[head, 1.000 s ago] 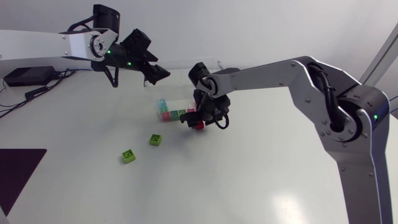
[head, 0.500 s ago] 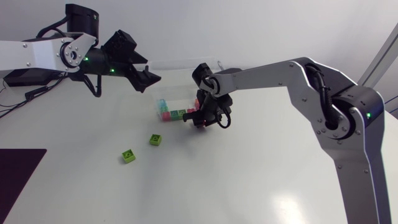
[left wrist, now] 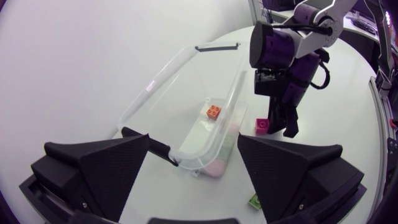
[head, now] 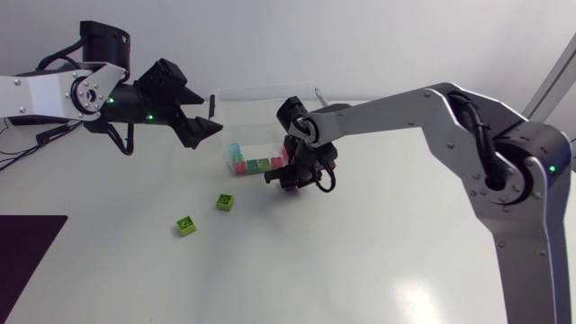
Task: Place the duplo bricks in the container
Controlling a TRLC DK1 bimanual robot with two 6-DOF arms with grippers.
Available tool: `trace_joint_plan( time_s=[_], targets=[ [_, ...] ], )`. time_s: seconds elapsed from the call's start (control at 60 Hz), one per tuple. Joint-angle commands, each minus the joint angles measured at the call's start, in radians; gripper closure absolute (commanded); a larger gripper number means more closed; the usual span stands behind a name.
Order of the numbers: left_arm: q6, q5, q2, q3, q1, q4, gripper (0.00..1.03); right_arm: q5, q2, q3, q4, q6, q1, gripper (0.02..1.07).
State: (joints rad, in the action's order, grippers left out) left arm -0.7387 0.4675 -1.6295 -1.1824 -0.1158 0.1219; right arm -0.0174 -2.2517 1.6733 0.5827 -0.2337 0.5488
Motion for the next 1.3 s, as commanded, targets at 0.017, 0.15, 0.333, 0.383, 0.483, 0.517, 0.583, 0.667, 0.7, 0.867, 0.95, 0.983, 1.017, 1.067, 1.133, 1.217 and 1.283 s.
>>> trace_joint_plan(
  time_s=[0.017, 0.15, 0.333, 0.383, 0.483, 0.517, 0.583, 0.667, 0.7, 0.867, 0.95, 0.983, 1.017, 1.067, 1.133, 1.217, 1.283],
  targets=[
    [-0.054, 0.017, 0.036, 0.058, -0.001, 0.019, 0.05, 0.020, 0.090, -0.101, -0.020, 0.017, 0.008, 0.74],
    [-0.120, 0.020, 0.043, 0.104, -0.002, 0.074, 0.05, 0.030, 0.181, -0.162, -0.046, 0.037, 0.008, 0.74],
    [-0.188, -0.017, 0.019, 0.178, -0.018, 0.114, 0.05, 0.076, 0.310, -0.176, -0.055, 0.060, 0.045, 0.74],
    [-0.209, -0.036, -0.016, 0.208, -0.028, 0.113, 0.05, 0.102, 0.359, -0.169, -0.072, 0.076, 0.053, 0.74],
    [-0.246, -0.055, -0.073, 0.231, -0.035, 0.105, 0.05, 0.111, 0.377, -0.142, -0.075, 0.080, 0.056, 0.74],
    [-0.255, -0.055, -0.090, 0.236, -0.035, 0.097, 0.05, 0.112, 0.377, -0.133, -0.076, 0.082, 0.054, 0.74],
    [-0.271, -0.055, -0.121, 0.241, -0.028, 0.076, 0.05, 0.117, 0.379, -0.113, -0.081, 0.085, 0.051, 0.74],
    [-0.292, -0.055, -0.153, 0.237, -0.024, 0.067, 0.05, 0.120, 0.380, -0.080, -0.080, 0.091, 0.042, 0.74],
    [-0.295, -0.055, -0.164, 0.234, -0.021, 0.062, 0.05, 0.123, 0.380, -0.064, -0.080, 0.094, 0.039, 0.74],
    [-0.309, -0.053, -0.208, 0.213, -0.016, 0.047, 0.05, 0.135, 0.351, 0.040, -0.052, 0.096, 0.022, 0.74],
    [-0.311, -0.055, -0.227, 0.207, -0.016, 0.035, 0.05, 0.137, 0.325, 0.094, -0.032, 0.096, 0.013, 0.74],
    [-0.311, -0.055, -0.239, 0.207, -0.016, 0.019, 0.05, 0.137, 0.311, 0.115, -0.030, 0.096, 0.008, 0.74],
    [-0.311, -0.055, -0.245, 0.207, -0.016, 0.007, 0.05, 0.135, 0.299, 0.132, -0.027, 0.096, 0.003, 0.74],
    [-0.311, -0.055, -0.257, 0.205, -0.016, -0.011, 0.05, 0.135, 0.277, 0.155, -0.021, 0.096, -0.001, 0.74],
    [-0.311, -0.053, -0.271, 0.201, -0.016, -0.031, 0.05, 0.135, 0.251, 0.184, -0.020, 0.096, -0.004, 0.74],
    [-0.311, -0.053, -0.279, 0.193, -0.012, -0.034, 0.05, 0.135, 0.211, 0.223, -0.017, 0.093, -0.013, 0.70],
    [-0.311, -0.053, -0.279, 0.196, -0.010, -0.034, 0.05, 0.134, 0.178, 0.256, 0.002, 0.091, -0.023, 0.59]
  ],
)
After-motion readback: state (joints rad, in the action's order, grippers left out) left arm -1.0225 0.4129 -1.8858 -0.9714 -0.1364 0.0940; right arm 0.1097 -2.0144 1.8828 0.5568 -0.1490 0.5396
